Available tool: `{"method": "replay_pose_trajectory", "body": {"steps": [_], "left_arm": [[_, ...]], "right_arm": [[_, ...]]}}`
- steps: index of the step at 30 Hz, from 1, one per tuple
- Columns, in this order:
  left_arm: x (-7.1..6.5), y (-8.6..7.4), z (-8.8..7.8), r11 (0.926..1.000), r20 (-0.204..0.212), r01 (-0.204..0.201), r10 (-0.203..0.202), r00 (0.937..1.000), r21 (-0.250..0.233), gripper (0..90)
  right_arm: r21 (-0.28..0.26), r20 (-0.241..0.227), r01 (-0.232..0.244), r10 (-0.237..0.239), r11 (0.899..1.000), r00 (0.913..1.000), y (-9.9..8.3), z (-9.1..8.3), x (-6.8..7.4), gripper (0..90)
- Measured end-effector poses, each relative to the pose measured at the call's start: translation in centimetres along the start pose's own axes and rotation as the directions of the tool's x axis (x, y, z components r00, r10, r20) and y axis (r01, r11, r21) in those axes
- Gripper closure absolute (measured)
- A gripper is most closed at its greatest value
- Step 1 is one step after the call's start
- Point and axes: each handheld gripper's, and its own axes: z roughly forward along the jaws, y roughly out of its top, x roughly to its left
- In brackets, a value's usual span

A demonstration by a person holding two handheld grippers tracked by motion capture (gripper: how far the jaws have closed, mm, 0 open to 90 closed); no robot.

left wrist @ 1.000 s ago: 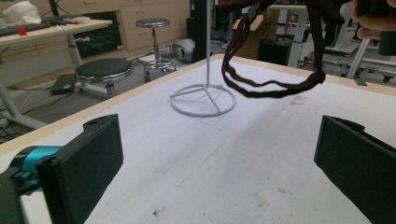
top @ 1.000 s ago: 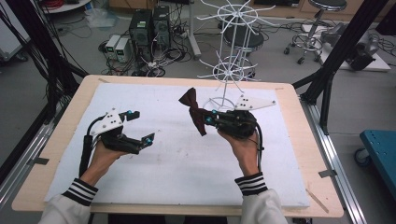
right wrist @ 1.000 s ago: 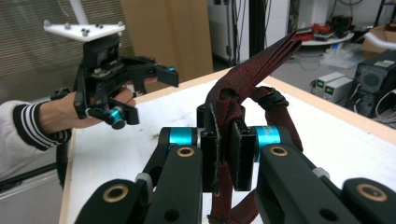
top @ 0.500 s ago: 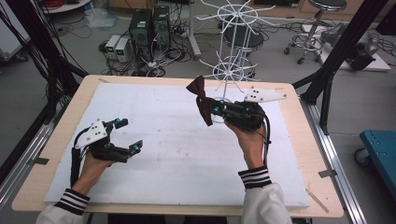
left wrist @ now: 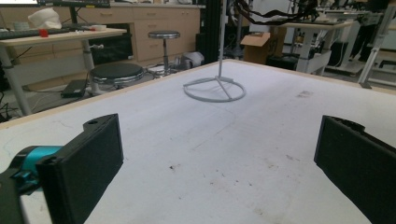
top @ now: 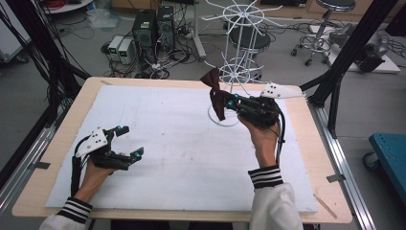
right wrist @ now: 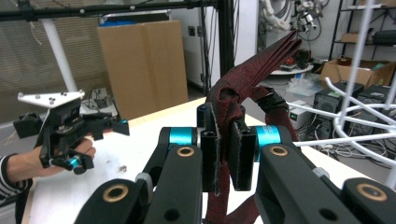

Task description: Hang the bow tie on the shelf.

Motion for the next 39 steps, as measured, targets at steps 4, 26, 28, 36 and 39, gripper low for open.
{"method": "replay_pose_trajectory", "body": {"steps": [4, 26, 28, 36, 39], "left_arm": [[0.1, -0.4, -0.2, 1.0, -0.007, -0.001, 0.0, 1.0, -0.01, 1.7], [0.4, -1.1, -0.4, 0.9998, -0.039, 0.003, -0.004, 0.9992, -0.022, 1.7], [0.5, -1.1, -0.4, 0.9996, -0.041, 0.008, -0.009, 0.9991, -0.026, 1.7], [0.5, -1.1, -0.4, 0.9998, -0.04, 0.003, -0.004, 0.9992, -0.022, 1.7], [0.4, -1.1, -0.5, 0.9993, -0.033, 0.001, -0.002, 0.9994, -0.037, 1.7]], "right_arm": [[-0.013, 0.014, -0.011, 0.011, 1.0, 0.9998, 0.0, -0.3, -0.4, 85.3], [-0.046, 0.078, -0.044, 0.048, 0.998, 0.9958, -0.2, -2.2, -1.8, 85.2], [-0.046, 0.086, -0.044, 0.048, 0.998, 0.9952, -0.4, -2.5, -1.9, 85.2], [-0.03, 0.106, -0.074, 0.077, 0.997, 0.9914, -1.6, -3.1, -2.4, 85.2], [-0.021, 0.111, -0.087, 0.089, 0.996, 0.9899, -2.0, -3.2, -2.5, 85.2]]}}
